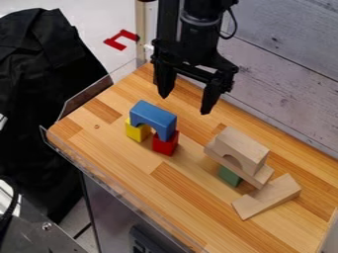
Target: Put the arch on top of the blue arch
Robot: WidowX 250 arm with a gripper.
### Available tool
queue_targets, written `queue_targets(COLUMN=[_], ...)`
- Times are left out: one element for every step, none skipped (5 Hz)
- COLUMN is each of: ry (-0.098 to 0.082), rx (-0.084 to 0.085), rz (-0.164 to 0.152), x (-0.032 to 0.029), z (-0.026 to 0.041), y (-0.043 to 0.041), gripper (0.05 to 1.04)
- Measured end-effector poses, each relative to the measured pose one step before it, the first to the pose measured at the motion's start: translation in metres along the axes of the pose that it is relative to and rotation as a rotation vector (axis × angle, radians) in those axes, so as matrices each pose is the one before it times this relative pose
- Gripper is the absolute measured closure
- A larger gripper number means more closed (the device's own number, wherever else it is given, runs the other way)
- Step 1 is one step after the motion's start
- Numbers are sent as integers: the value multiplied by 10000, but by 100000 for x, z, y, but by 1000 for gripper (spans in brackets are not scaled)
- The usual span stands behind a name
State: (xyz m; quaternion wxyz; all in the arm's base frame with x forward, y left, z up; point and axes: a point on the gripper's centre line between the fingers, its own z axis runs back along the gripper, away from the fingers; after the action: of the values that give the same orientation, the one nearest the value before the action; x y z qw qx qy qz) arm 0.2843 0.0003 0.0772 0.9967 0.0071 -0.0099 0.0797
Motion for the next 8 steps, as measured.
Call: queue_targets(ry=[359, -357, -133, -173, 309, -22, 37, 131], rx=[-5, -763, 0, 495, 417, -348, -138, -49], rz=[80, 1398, 1310, 1110, 489, 1264, 1409, 1054], x=[-529, -1411, -448, 234, 617, -193, -346, -510], z=[-1003, 125, 97, 659, -476, 711, 33, 163], y=[-34, -111, 367, -628, -2872, -1977, -496, -378], gripper=[85, 84, 84, 84, 85, 84, 85, 84])
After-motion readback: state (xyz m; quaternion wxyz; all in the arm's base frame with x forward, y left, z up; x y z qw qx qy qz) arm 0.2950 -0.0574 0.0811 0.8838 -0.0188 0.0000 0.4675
